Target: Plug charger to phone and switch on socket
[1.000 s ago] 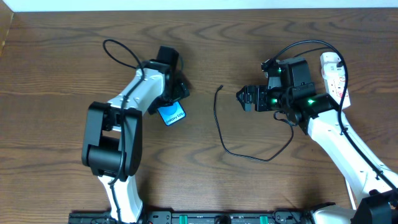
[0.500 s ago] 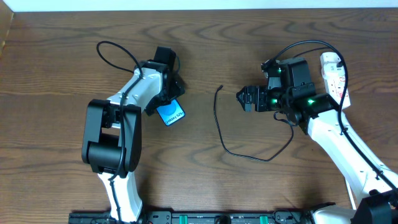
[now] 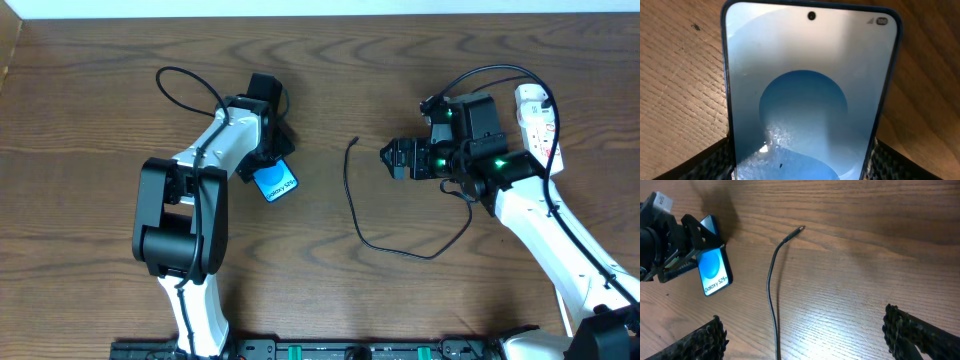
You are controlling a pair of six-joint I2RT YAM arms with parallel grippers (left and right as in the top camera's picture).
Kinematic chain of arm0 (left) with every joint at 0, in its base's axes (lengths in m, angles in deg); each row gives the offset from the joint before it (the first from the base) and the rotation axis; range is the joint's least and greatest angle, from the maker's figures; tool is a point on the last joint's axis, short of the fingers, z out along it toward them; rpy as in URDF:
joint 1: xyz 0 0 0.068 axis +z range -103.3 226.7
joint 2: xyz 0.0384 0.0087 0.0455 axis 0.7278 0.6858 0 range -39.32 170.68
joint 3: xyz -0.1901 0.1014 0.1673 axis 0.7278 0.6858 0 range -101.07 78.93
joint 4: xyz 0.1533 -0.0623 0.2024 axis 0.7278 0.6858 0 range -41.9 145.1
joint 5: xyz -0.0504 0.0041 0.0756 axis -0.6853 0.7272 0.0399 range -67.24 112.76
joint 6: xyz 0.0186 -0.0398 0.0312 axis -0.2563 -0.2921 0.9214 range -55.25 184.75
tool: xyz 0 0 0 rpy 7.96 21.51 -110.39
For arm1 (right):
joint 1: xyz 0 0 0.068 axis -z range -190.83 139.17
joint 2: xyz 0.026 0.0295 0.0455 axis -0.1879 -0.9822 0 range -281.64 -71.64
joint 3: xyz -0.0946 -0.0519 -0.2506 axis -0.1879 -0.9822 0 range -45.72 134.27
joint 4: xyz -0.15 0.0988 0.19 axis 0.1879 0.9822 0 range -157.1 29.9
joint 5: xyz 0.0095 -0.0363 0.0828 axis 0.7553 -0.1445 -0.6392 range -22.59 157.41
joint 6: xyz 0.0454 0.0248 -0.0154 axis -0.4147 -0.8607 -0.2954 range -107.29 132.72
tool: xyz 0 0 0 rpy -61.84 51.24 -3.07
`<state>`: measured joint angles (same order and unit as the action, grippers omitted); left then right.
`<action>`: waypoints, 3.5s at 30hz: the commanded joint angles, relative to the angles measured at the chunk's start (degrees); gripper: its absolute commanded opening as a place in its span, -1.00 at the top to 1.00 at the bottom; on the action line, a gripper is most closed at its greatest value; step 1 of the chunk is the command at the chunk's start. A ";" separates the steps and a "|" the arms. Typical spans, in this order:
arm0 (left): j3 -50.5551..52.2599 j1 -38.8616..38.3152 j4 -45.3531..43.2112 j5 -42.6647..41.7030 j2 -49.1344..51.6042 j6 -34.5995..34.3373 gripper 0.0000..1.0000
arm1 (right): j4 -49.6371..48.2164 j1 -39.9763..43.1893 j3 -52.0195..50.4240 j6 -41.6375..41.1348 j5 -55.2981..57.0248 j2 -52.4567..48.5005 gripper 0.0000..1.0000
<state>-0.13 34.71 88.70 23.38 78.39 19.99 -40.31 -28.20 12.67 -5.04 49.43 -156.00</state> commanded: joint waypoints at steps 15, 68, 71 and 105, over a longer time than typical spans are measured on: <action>-0.44 1.73 0.42 -7.82 2.32 -0.15 -0.41 | -0.22 0.46 0.68 0.68 1.05 -0.20 -0.98; 6.05 4.68 1.64 -7.21 -0.90 16.41 -0.97 | -0.17 0.44 0.68 0.66 1.38 -0.20 -0.98; 6.05 4.81 2.25 -6.64 -0.90 17.05 -0.97 | -0.15 0.46 0.68 0.66 1.38 -0.20 -0.98; 12.59 8.28 -0.90 -2.95 -0.90 1.60 -0.59 | -0.15 0.44 0.68 0.66 1.38 -0.20 -0.99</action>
<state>8.94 42.38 88.59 19.80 72.57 21.63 -40.36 -28.20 12.67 -5.04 50.53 -156.00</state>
